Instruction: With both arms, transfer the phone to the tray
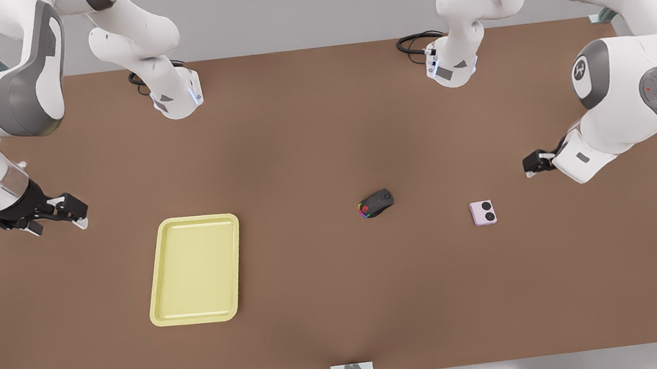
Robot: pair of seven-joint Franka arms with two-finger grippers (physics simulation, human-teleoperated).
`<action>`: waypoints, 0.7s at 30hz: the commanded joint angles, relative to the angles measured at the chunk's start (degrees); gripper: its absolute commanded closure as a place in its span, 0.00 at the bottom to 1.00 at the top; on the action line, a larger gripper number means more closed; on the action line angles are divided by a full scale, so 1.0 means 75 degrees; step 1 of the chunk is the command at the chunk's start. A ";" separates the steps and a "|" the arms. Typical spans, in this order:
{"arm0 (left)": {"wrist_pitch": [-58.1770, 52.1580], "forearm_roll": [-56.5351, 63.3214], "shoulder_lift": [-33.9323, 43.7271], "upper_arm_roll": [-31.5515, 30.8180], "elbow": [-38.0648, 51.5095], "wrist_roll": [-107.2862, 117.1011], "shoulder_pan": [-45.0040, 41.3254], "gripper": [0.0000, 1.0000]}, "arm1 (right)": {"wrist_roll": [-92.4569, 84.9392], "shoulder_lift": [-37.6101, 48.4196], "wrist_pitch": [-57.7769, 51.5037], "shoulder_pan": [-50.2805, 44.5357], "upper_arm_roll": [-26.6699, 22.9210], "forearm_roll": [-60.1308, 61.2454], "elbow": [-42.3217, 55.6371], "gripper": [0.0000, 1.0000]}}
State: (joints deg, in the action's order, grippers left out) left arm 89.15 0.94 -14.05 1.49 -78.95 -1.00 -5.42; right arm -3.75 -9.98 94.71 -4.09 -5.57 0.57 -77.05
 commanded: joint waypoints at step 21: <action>0.7461 -0.1145 -0.1477 0.0258 -0.5000 0.0404 -0.0191 0.00 | -0.0191 0.0018 0.0028 -0.0006 0.0005 -0.0006 0.0007 0.00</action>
State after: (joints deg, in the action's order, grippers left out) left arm 139.30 -7.91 -24.86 3.23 -116.21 6.55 -6.81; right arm -4.72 -9.92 95.21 -4.13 -5.52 0.49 -77.02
